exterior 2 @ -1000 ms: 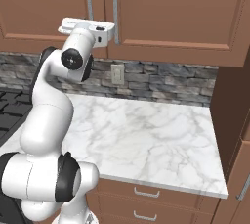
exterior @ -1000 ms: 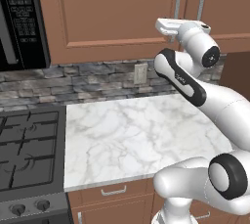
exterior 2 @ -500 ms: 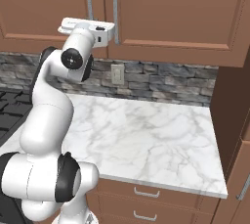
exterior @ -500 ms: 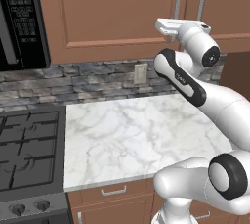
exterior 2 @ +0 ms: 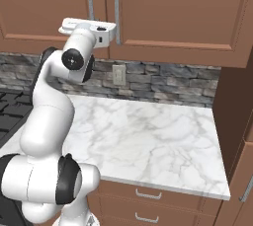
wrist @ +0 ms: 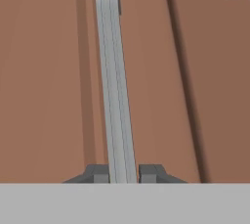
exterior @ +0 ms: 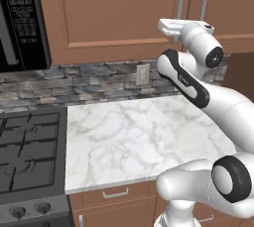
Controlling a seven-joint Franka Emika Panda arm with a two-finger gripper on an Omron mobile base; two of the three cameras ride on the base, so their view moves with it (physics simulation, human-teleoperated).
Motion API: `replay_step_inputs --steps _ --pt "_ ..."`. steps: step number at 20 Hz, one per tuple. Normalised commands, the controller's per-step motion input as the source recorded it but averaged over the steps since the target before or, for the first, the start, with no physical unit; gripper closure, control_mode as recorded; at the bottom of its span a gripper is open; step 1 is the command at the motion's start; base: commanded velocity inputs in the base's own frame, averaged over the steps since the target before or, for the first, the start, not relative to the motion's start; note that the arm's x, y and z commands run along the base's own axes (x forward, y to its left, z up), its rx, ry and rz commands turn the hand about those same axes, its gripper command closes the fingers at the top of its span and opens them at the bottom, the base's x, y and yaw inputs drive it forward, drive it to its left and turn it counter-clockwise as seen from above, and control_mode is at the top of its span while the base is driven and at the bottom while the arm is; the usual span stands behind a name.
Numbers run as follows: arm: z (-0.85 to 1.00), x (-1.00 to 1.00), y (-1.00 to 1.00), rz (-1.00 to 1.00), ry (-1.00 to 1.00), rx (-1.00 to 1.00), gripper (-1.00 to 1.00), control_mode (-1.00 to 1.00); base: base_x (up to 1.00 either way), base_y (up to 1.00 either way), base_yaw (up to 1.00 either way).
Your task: Get the candle and the beer from the cabinet and move them to the dining counter.
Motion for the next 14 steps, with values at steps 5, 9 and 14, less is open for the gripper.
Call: replay_step_inputs --steps 5,9,14 --pt "0.0 -0.31 0.13 0.0 0.02 0.0 1.0 -1.0 0.0 0.0 0.0" --pt "-0.02 -0.44 0.22 0.0 0.01 0.0 1.0 -1.0 0.0 0.0 0.0" --pt "-0.02 -0.43 0.26 0.0 0.0 0.0 1.0 -1.0 0.0 0.0 0.0"
